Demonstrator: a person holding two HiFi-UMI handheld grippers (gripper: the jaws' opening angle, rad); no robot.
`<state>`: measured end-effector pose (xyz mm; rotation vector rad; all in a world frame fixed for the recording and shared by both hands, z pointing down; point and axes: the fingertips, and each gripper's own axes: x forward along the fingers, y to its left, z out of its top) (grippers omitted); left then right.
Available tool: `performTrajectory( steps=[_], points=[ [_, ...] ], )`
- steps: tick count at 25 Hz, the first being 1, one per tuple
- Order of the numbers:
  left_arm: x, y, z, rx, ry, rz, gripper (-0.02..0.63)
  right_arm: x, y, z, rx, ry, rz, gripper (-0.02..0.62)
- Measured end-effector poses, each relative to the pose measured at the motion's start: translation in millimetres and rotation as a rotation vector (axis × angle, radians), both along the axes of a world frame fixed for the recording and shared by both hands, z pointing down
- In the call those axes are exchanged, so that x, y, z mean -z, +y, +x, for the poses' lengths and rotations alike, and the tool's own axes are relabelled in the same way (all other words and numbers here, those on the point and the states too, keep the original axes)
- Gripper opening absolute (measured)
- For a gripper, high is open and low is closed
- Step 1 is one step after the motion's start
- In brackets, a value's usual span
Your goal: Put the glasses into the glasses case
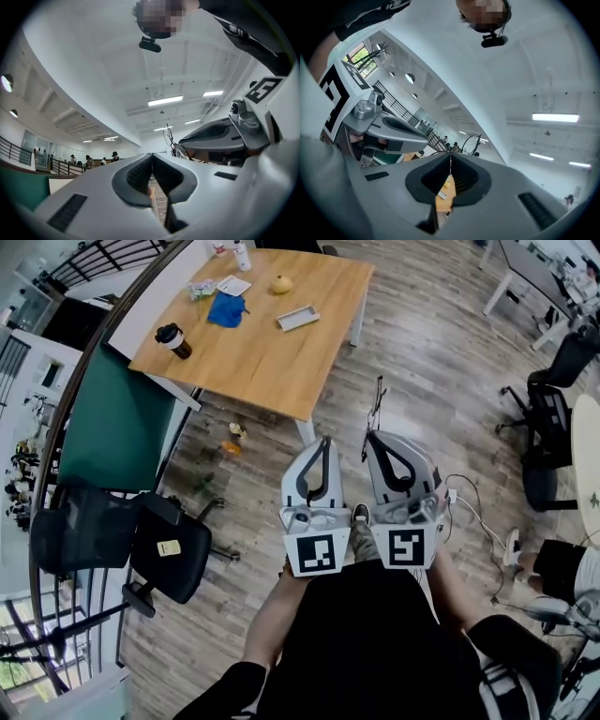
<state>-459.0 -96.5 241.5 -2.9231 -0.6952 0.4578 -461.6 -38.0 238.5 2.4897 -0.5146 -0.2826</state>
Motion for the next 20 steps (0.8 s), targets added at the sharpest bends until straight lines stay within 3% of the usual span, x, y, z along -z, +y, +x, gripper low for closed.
performTrajectory(
  steps=[10,20],
  points=[
    [-4.3,45.9,51.1,0.064,0.010,0.038,0.020,-7.9,44.2,59.4,0.070,0.000,0.016,0.011],
    [-11.4,104.3,85.3,0.080,0.015,0.065,0.020,-0.2,89.8,93.3,0.132,0.050,0.027,0.011]
  ],
)
